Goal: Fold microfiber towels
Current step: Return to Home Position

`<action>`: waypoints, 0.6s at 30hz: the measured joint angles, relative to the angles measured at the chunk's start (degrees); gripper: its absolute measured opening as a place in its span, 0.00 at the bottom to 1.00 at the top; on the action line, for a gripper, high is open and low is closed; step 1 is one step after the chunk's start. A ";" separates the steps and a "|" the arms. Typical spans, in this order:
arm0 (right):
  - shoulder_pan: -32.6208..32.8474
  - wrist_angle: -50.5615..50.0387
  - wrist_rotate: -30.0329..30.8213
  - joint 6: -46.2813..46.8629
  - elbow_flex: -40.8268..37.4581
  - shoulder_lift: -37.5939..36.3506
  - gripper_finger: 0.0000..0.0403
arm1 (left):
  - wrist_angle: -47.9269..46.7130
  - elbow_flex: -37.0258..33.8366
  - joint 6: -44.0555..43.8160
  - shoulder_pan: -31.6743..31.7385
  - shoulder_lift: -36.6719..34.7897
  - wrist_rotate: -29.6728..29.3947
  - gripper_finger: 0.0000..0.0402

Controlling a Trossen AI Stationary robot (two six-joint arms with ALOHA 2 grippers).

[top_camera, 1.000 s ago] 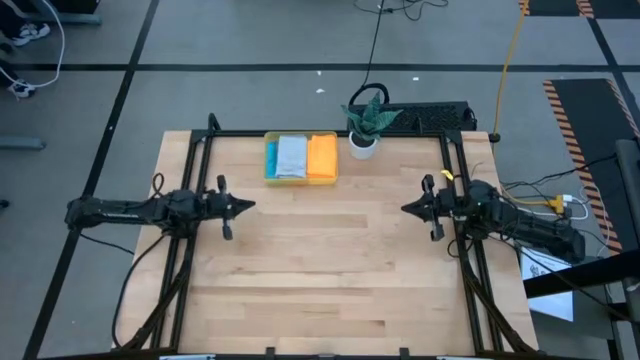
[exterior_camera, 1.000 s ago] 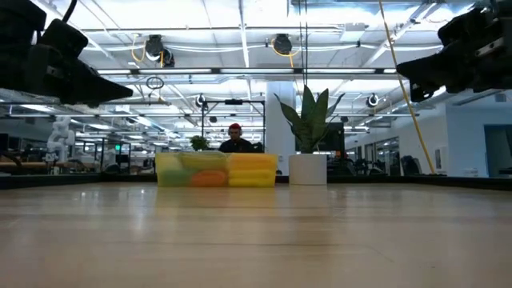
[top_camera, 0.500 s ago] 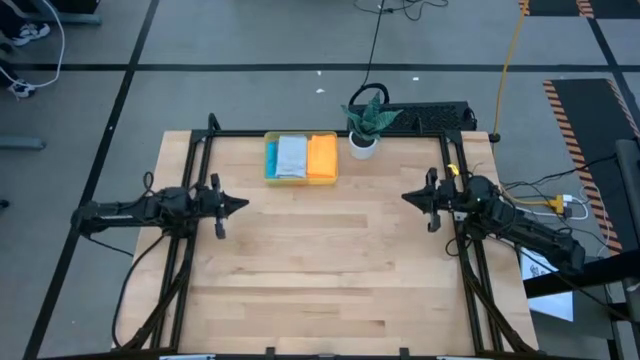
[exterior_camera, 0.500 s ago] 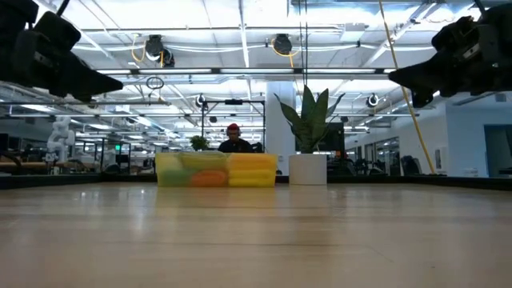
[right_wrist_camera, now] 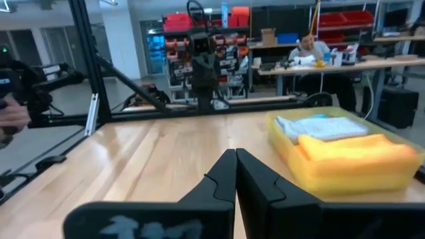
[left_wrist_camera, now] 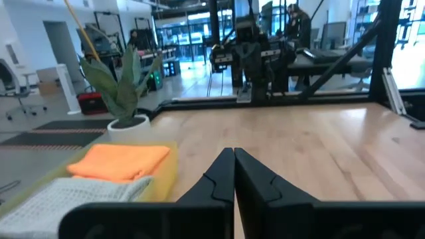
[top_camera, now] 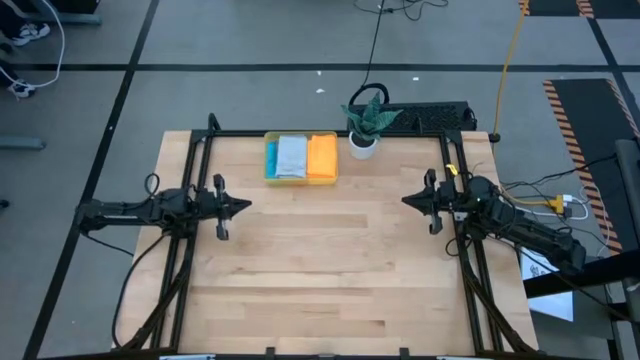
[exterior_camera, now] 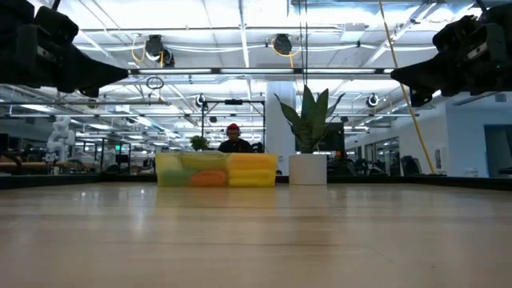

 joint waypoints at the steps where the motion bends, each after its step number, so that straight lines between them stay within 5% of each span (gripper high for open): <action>1: 0.10 0.03 -0.18 -0.03 0.00 0.45 0.00 | -0.03 0.00 -0.08 0.00 0.42 0.00 0.02; 4: 0.72 0.22 1.53 1.16 0.00 1.61 0.00 | -0.05 0.00 -0.89 0.01 1.81 -0.09 0.02; 13: 8.22 1.35 21.15 1.74 0.00 2.12 0.00 | -0.09 0.00 -1.13 0.01 5.35 -0.30 0.02; 18: 10.28 0.34 21.69 -1.18 0.00 2.44 0.00 | -0.11 0.00 -1.66 0.00 5.57 -0.31 0.02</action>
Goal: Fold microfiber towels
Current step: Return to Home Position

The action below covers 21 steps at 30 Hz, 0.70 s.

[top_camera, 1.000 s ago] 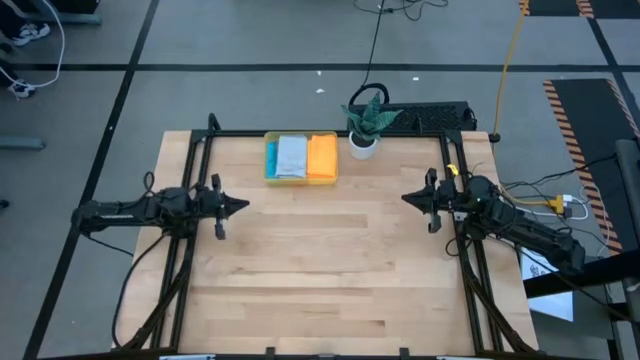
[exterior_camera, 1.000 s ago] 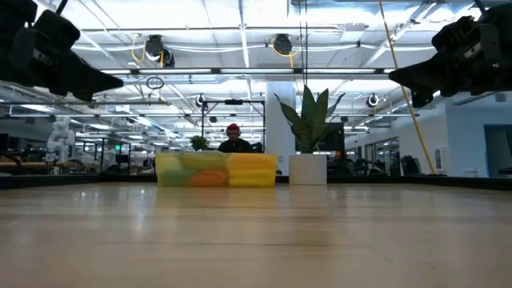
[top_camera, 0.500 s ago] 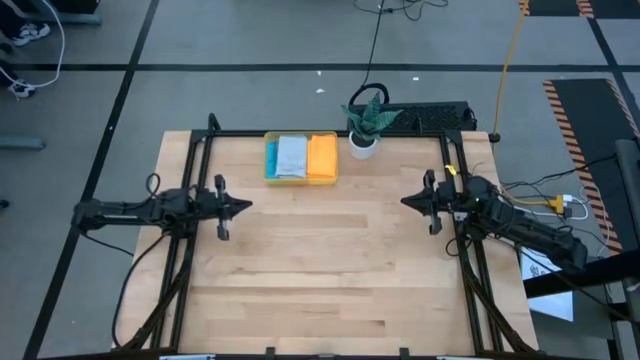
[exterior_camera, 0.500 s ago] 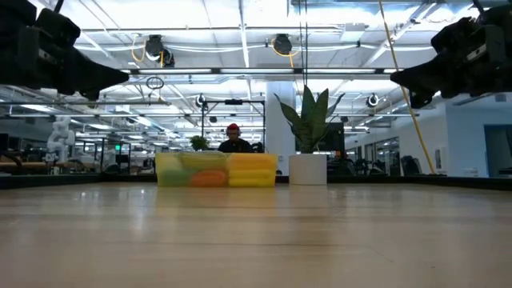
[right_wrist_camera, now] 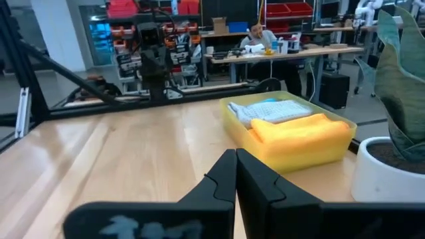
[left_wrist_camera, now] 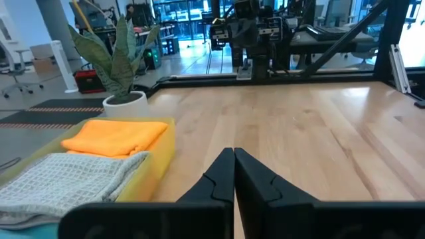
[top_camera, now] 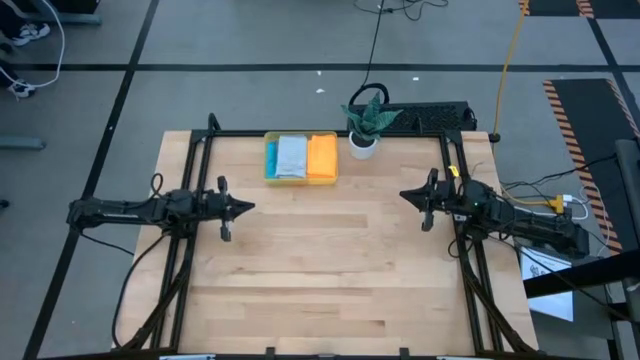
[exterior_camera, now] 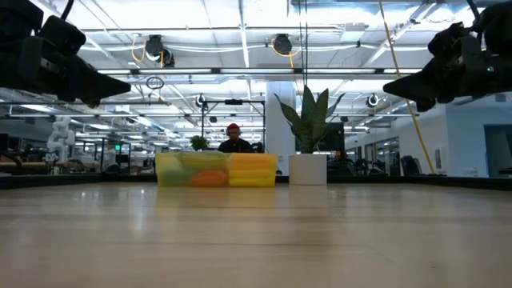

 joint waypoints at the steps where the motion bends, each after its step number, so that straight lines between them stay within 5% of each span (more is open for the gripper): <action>1: 0.12 0.09 0.01 0.55 0.00 0.08 0.00 | 0.08 0.00 0.13 0.02 -0.02 0.00 0.02; 14: 0.75 0.72 0.21 0.59 0.00 0.06 0.00 | 2.62 -0.09 0.08 0.01 -0.04 -0.24 0.02; 21: 10.86 -0.88 1.01 2.96 0.00 -5.15 0.00 | 2.77 -0.09 0.08 0.00 -0.04 -0.22 0.02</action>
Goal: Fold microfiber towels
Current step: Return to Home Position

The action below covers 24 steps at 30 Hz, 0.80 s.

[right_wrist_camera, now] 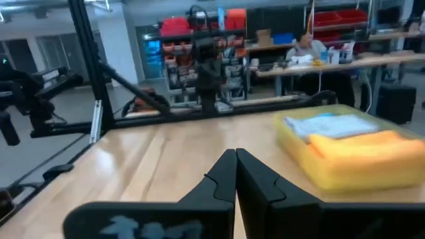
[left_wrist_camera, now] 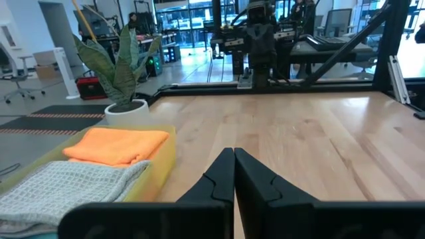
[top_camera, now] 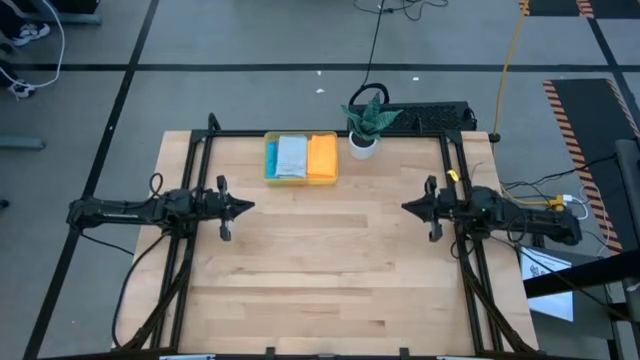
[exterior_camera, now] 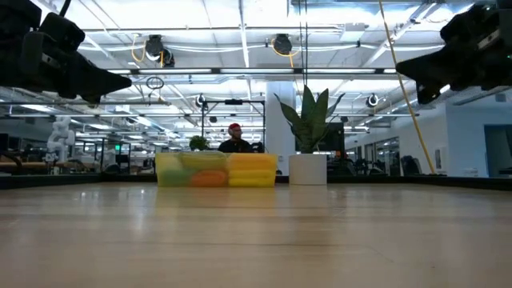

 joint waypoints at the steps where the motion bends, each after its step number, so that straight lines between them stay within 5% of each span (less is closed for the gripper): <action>1: 0.99 -0.34 0.53 0.30 0.00 0.04 0.00 | -0.01 0.00 0.04 0.02 0.00 0.00 0.02; 8: 3.77 -0.85 6.69 0.35 0.00 0.00 0.00 | 0.01 0.00 0.07 0.00 0.00 0.03 0.02; 24: 11.78 -0.61 6.49 -5.16 0.00 0.02 0.00 | 0.09 0.02 0.07 0.02 0.00 0.07 0.02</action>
